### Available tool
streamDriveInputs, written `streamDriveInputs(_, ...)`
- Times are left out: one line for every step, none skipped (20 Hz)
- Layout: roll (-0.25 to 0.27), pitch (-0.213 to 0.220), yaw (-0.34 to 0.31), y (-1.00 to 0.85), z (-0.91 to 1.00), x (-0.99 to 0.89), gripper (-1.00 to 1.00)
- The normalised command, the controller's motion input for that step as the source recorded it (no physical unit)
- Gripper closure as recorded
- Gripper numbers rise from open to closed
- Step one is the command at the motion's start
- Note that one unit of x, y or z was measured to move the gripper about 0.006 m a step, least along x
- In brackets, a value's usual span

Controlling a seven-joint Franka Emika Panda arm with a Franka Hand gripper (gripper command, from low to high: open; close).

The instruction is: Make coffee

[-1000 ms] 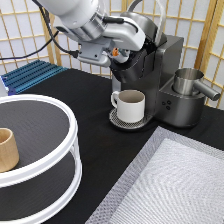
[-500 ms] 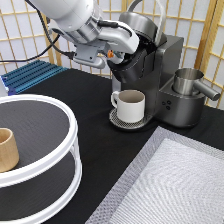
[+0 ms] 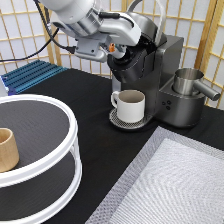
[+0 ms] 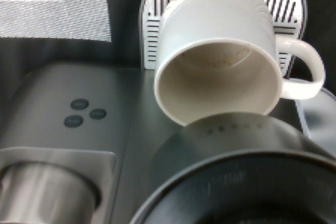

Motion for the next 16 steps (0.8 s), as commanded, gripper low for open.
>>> streamDriveInputs(-0.041,0.000,0.000,0.45,0.09,-0.07,1.00)
streamDriveInputs(-0.062,0.000,0.000,0.59,0.06,-0.07,1.00)
streamDriveInputs(-0.070,-0.003,0.000,0.57,0.04,-0.04,1.00)
streamDriveInputs(-0.069,0.000,0.000,0.54,0.00,0.00,1.00)
streamDriveInputs(-0.054,0.000,0.000,0.50,0.00,0.01,1.00)
streamDriveInputs(-0.052,0.000,0.000,0.47,0.00,0.01,1.00)
streamDriveInputs(-0.037,0.000,0.000,0.33,0.00,0.03,1.00)
streamDriveInputs(-0.036,0.000,0.000,0.27,0.00,0.03,1.00)
streamDriveInputs(-0.019,0.000,0.000,0.00,0.00,0.12,1.00)
streamDriveInputs(0.000,0.003,0.000,-0.06,0.00,0.19,1.00)
streamDriveInputs(0.000,0.000,-0.003,-0.10,0.00,0.07,1.00)
streamDriveInputs(0.000,0.000,0.000,-0.26,0.00,0.05,1.00)
streamDriveInputs(0.000,0.000,-0.013,-0.11,0.00,0.00,1.00)
streamDriveInputs(0.000,0.000,-0.008,-0.20,0.02,0.03,1.00)
streamDriveInputs(0.000,0.000,-0.009,-0.14,0.09,0.02,1.00)
streamDriveInputs(-0.001,0.000,-0.016,-0.05,0.25,0.00,1.00)
